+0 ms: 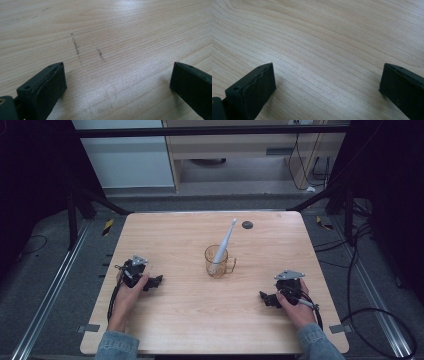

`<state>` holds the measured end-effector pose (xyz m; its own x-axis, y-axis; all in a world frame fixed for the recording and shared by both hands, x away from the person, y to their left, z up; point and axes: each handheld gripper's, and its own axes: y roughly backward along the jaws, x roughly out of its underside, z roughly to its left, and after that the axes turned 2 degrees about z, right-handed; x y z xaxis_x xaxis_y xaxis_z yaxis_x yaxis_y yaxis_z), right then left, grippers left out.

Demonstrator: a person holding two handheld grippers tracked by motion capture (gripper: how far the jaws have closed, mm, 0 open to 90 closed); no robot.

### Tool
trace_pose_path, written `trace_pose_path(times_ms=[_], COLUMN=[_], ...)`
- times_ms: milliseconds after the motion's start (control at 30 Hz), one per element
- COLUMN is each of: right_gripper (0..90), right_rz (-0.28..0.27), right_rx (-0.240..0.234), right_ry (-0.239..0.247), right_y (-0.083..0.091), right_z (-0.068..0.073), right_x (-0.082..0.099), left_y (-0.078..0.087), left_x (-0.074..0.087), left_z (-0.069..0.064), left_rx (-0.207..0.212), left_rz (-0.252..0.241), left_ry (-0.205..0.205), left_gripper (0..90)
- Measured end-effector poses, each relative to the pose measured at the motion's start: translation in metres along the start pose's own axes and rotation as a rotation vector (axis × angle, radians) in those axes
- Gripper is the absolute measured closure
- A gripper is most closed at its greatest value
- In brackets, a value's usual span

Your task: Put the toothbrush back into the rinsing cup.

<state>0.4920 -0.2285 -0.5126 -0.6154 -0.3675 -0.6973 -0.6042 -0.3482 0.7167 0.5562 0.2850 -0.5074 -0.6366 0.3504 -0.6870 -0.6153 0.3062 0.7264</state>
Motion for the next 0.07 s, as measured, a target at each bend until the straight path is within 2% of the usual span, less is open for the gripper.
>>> trace_pose_path(times_ms=[67], right_gripper=[0.3], right_rz=[0.000], right_rx=[-0.001], right_ry=[-0.002], right_y=[0.0000], right_z=[0.0001], right_x=[0.0000], left_y=[-0.0003], left_x=[-0.0001], left_z=[0.0002], left_rx=[0.001], left_rz=[-0.001], left_ry=[0.006], left_gripper=[0.0])
